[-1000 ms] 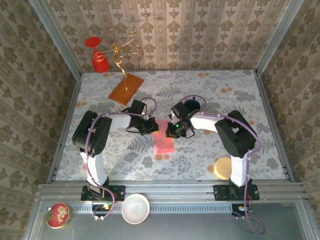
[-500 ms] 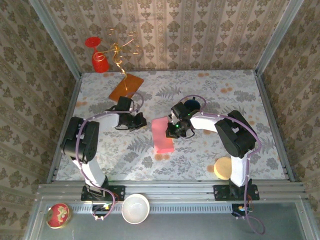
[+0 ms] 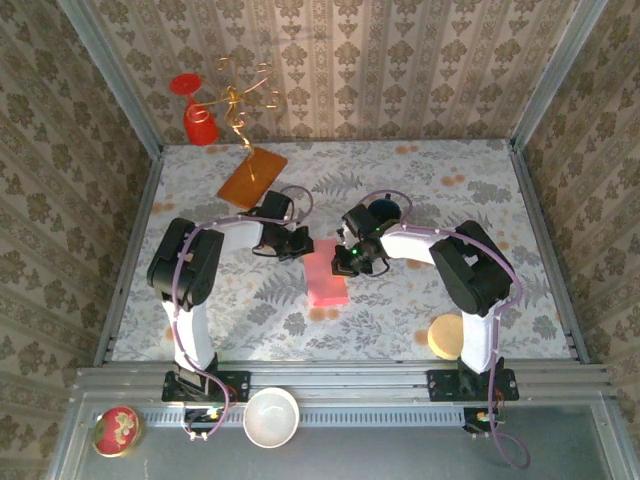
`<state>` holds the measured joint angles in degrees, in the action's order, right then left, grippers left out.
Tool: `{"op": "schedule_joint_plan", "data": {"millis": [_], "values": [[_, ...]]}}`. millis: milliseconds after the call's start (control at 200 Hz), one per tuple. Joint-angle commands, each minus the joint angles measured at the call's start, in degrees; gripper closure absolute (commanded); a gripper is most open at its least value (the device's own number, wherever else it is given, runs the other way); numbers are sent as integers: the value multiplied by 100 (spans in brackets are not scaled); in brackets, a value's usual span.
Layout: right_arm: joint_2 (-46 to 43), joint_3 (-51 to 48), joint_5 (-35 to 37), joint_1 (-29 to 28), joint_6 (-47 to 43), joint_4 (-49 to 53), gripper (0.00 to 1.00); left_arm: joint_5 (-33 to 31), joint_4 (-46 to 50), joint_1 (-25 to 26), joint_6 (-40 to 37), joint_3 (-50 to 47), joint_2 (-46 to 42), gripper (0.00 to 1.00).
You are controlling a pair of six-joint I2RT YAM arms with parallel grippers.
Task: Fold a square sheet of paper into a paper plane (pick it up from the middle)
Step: First fold the square sheet of paper in half at the center of the table.
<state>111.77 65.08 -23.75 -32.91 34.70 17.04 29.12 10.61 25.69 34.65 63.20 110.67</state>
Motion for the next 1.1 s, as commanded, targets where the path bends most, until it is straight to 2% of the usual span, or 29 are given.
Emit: {"op": "schedule_joint_plan", "data": {"millis": [0,110,250,500,695,840,1005,1095], "values": [[717,-592,1267,-12,46,1399,97,-425,124,-468,-217,-5,273,100],[702,-627,1307,-10,53,1399,97,-498,135,-743,-278,10,191,100],[680,-645,1311,-14,52,1399,97,-601,354,-752,-389,232,-72,100],[653,-637,1286,-14,72,1400,97,-409,232,-16,-105,110,-675,100],[719,-628,1250,-12,79,1399,97,-229,-139,356,241,57,-394,100],[720,-666,1259,-14,72,1399,97,-295,-160,290,224,16,-126,100],[748,-679,1267,-14,86,1399,97,-711,92,70,-120,112,169,100],[768,-681,1276,-14,77,1399,97,-791,128,-322,-228,174,311,100]]}}
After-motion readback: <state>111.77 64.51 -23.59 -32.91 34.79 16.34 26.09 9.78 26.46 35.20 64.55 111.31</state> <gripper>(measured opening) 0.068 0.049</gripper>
